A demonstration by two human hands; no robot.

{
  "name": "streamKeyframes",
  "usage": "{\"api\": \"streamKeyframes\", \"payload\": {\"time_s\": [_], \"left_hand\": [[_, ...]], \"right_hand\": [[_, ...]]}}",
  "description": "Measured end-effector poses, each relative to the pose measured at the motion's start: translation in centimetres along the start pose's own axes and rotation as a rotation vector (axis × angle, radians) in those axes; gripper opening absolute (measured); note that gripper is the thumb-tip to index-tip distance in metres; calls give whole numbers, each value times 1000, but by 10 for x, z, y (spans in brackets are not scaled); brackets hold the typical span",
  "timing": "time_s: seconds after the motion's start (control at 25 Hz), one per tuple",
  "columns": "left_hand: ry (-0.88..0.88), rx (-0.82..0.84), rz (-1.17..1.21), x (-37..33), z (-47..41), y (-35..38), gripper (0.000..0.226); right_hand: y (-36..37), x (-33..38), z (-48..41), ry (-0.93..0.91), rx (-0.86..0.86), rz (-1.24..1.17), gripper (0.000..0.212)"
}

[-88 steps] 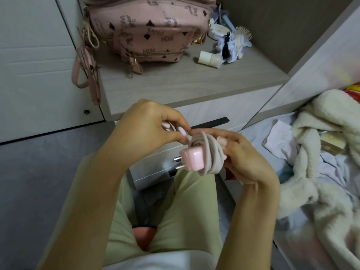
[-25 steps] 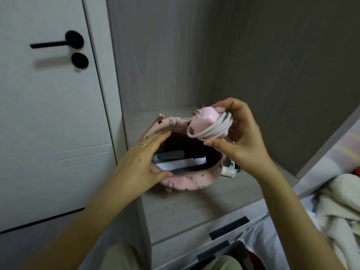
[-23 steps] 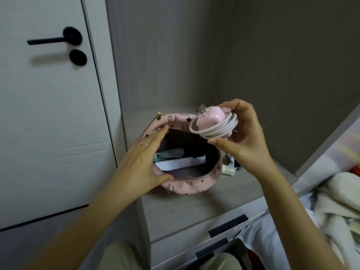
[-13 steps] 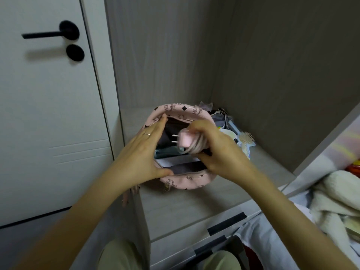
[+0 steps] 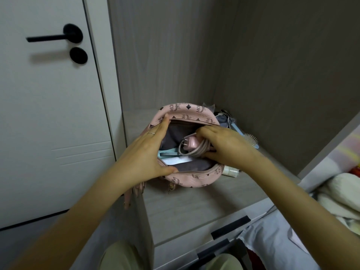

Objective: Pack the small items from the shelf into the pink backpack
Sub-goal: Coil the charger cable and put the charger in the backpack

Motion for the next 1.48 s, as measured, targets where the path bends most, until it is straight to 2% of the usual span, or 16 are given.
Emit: {"api": "streamKeyframes", "payload": {"time_s": [0.16, 0.28, 0.44, 0.64, 0.72, 0.88, 0.96, 1.08, 1.2, 1.32, 1.4, 1.48], "left_hand": [[-18, 8, 21, 0, -2, -2, 128], [-16, 18, 16, 0, -2, -3, 129], [-5, 18, 1, -1, 0, -2, 128], [-28, 19, -29, -6, -3, -1, 121], [-5, 8, -38, -8, -5, -2, 104], [22, -98, -107, -19, -14, 3, 45], [-8, -103, -221, -26, -24, 14, 35], [-52, 49, -321, -29, -34, 26, 27], [-16, 92, -347, -22, -34, 28, 30], [-90, 53, -220, -24, -38, 29, 55], [-121, 17, -191, -31, -46, 30, 72], [-108, 17, -236, -37, -55, 35, 73]], "right_hand": [[2, -3, -7, -18, -35, -107, 25], [7, -4, -3, 2, -179, -258, 29], [19, 0, 7, -56, -379, -185, 18], [17, -12, 3, -109, -220, 52, 14], [16, -12, 0, -112, -154, 170, 19], [15, -15, -1, 60, -118, 157, 17], [16, -17, -2, 144, -72, 128, 22], [15, -23, -1, 182, -24, 46, 35], [14, -28, 3, 192, 51, 6, 36], [20, -29, -4, 145, 141, 195, 27], [23, -31, -9, 119, 170, 258, 30], [25, -33, -8, 113, 185, 247, 30]]}}
Point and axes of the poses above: each hand's wrist, its own z-axis away from the middle knuckle, its own y-axis out of the palm, x = y × z, the point moved 2 cm from there along -z, towards the middle knuckle, and after that the axes turned 15 degrees about -y, right-handed, at the moved point
